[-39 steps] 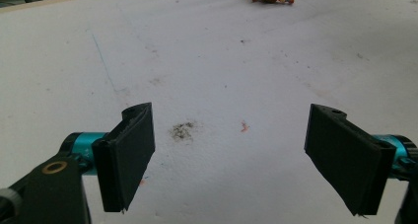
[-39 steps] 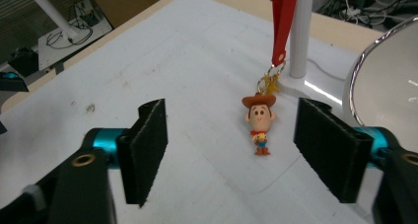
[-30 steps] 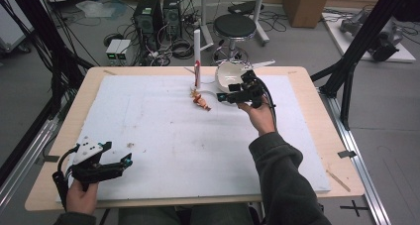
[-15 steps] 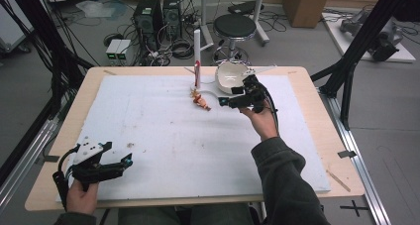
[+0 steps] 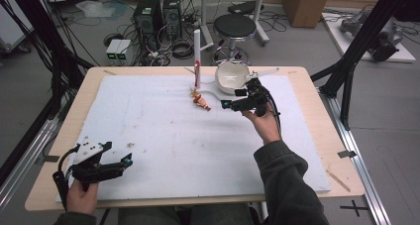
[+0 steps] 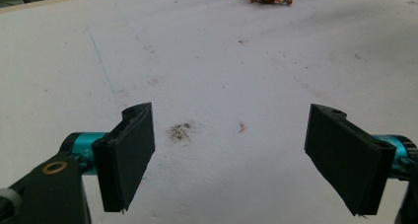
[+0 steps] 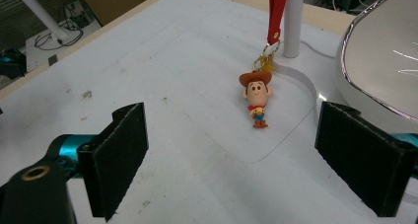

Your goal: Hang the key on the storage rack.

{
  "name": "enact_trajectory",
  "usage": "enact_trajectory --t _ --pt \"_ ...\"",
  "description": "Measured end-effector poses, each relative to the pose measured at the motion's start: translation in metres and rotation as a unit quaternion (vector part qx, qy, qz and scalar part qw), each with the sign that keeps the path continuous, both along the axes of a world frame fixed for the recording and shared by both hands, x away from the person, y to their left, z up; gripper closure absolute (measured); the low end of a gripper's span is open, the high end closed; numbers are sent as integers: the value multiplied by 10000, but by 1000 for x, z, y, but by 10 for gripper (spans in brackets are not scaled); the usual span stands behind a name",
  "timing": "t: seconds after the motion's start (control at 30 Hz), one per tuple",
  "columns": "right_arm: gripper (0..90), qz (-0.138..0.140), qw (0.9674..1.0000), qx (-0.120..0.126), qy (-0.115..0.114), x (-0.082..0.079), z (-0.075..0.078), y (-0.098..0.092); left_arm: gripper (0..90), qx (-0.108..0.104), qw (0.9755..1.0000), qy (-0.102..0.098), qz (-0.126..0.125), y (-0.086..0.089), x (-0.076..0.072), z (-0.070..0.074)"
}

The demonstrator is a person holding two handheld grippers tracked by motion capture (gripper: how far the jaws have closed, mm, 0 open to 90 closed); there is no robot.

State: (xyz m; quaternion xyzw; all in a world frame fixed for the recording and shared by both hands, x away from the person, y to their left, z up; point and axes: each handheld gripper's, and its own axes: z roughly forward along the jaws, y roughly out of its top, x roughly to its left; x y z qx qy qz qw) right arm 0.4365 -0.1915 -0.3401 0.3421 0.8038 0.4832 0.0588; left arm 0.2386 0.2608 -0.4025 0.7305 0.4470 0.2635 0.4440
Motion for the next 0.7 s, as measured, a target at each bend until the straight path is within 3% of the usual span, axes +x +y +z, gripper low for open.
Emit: enact_trajectory --t 0.7 --pt "115 -42 9999 -17 -109 -17 -6 -7 197 0 10000 1 9 0 0 0"
